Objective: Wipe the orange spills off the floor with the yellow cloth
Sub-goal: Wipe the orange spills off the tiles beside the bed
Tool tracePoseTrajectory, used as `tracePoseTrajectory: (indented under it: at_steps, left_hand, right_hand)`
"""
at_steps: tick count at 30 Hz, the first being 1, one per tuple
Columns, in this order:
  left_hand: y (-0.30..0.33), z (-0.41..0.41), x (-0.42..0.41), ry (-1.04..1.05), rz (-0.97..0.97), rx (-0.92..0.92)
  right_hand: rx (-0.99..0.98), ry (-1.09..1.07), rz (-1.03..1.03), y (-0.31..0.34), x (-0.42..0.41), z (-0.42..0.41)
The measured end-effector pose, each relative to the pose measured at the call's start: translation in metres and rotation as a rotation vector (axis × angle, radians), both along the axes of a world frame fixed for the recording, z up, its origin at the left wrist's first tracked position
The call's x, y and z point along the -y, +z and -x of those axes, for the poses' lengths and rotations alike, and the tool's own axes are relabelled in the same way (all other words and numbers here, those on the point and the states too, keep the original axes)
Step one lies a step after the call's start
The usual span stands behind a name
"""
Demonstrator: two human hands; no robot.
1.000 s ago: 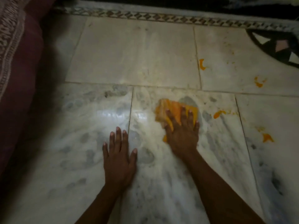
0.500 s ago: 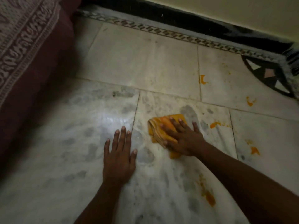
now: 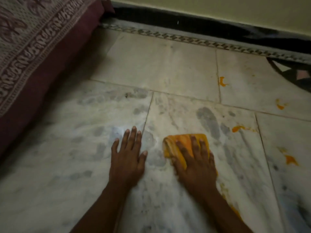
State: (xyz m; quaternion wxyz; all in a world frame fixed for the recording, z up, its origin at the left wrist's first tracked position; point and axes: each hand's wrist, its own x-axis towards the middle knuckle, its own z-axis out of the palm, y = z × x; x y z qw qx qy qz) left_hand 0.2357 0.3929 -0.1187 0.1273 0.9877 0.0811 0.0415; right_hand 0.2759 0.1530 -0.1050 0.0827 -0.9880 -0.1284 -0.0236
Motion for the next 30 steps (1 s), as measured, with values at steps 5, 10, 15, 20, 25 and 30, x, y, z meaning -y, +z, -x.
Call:
tracePoseTrajectory:
  at_steps: [5, 10, 15, 20, 25, 30]
  left_hand:
    - [-0.005, 0.002, -0.001, -0.008, 0.023, 0.002]
    - [0.004, 0.000, 0.001, -0.012, 0.007, -0.008]
    - [0.007, 0.058, 0.045, -0.079, -0.003, -0.096]
    - [-0.008, 0.082, 0.061, -0.046, -0.031, -0.027]
    - [-0.009, 0.080, 0.061, -0.052, -0.029, -0.029]
    - [0.004, 0.110, 0.083, 0.005, 0.020, -0.048]
  right_hand:
    - [-0.141, -0.376, -0.058, -0.003, -0.025, -0.091]
    - [-0.161, -0.051, -0.048, -0.001, -0.043, -0.036]
    - [-0.225, -0.094, 0.023, 0.014, 0.044, 0.052]
    - [-0.186, -0.359, 0.007, -0.002, 0.029, 0.009]
    - [-0.006, -0.085, -0.021, -0.012, 0.029, 0.067]
    - [-0.207, -0.123, 0.077, 0.007, 0.116, 0.138]
